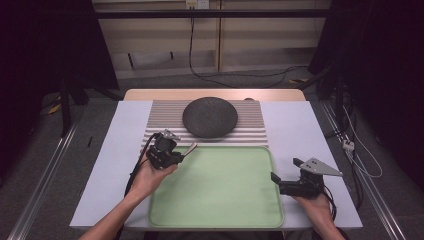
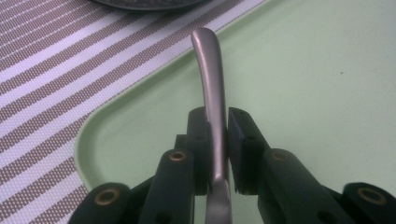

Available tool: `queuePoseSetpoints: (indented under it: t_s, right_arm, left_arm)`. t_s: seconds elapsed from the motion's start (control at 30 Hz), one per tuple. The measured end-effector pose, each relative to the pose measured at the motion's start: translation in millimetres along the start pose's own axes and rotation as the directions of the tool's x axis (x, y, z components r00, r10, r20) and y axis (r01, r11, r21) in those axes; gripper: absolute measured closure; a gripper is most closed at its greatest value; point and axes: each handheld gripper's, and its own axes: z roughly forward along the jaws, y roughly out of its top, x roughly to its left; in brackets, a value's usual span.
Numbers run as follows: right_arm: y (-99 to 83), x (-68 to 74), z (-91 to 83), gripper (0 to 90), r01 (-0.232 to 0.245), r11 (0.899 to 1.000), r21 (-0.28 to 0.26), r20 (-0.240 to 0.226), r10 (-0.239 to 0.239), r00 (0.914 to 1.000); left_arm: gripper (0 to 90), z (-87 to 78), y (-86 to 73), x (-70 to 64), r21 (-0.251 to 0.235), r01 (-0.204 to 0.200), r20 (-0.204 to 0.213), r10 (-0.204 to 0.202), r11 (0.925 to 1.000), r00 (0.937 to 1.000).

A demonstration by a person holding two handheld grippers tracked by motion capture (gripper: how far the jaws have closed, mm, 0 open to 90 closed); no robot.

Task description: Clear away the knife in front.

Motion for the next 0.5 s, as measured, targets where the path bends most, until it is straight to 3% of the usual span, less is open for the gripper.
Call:
queuePoseSetpoints:
  t_s: [0.5]
  right_arm:
    - [0.1,1.5,-0.5,1.6,0.006,1.000,0.001,-0.004,-0.006,1.0000]
  left_arm:
    - [79.6,20.7,-15.9,-11.6,0.045,0.018,0.010,-0.019,0.9988,0.9998]
